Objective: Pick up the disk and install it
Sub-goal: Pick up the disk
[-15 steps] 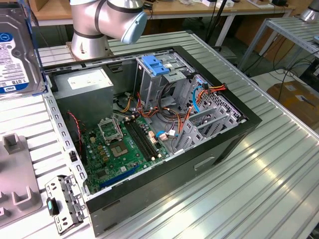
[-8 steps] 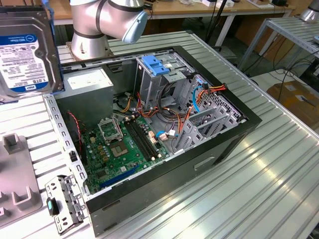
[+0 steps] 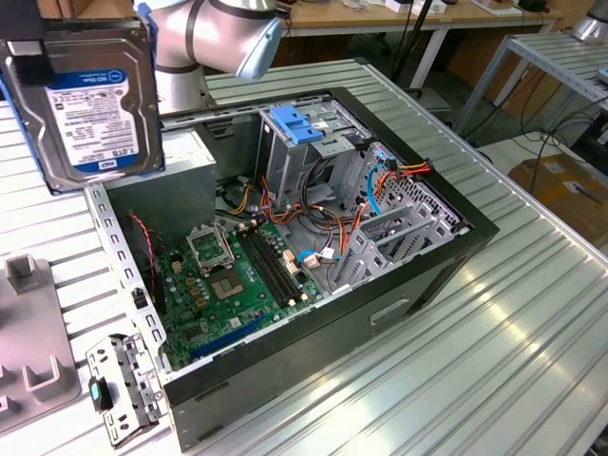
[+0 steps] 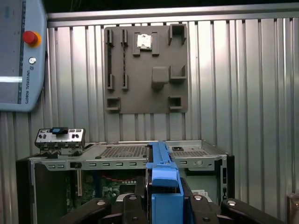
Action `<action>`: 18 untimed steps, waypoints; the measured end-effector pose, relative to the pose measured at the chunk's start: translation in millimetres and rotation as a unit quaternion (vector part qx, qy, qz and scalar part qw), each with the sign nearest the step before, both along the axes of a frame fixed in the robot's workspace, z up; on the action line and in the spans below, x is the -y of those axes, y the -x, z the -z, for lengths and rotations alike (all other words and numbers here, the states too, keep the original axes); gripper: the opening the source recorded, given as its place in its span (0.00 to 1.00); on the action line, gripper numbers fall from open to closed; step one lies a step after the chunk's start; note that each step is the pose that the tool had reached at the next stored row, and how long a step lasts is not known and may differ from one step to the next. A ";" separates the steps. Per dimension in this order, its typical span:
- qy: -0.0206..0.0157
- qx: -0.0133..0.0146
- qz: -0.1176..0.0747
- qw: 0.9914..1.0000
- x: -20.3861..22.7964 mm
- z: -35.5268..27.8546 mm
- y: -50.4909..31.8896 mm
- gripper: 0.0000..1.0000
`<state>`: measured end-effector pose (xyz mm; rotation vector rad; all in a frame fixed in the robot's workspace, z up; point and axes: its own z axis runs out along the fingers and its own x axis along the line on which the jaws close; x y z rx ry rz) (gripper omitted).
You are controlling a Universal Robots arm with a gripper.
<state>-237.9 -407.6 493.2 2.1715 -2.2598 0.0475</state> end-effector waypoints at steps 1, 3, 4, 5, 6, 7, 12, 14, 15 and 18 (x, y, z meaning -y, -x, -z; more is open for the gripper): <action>0.000 0.000 0.000 1.000 0.4 0.4 -3.6 0.37; 0.000 0.000 0.000 1.000 1.3 1.2 -10.9 0.37; 0.000 0.000 0.000 1.000 1.7 1.5 -14.5 0.37; 0.000 0.000 0.000 1.000 2.7 2.3 -22.5 0.37; 0.000 0.000 0.000 1.000 3.3 2.8 -28.0 0.37; 0.000 0.000 0.000 1.000 3.7 3.2 -31.5 0.37; 0.000 0.000 0.000 1.000 5.5 5.0 -52.5 0.37; 0.000 0.000 0.000 1.000 6.0 5.8 -61.5 0.37; 0.000 0.000 0.000 1.000 6.4 6.4 -67.5 0.37; 0.000 0.000 0.000 1.000 7.0 7.9 -84.8 0.37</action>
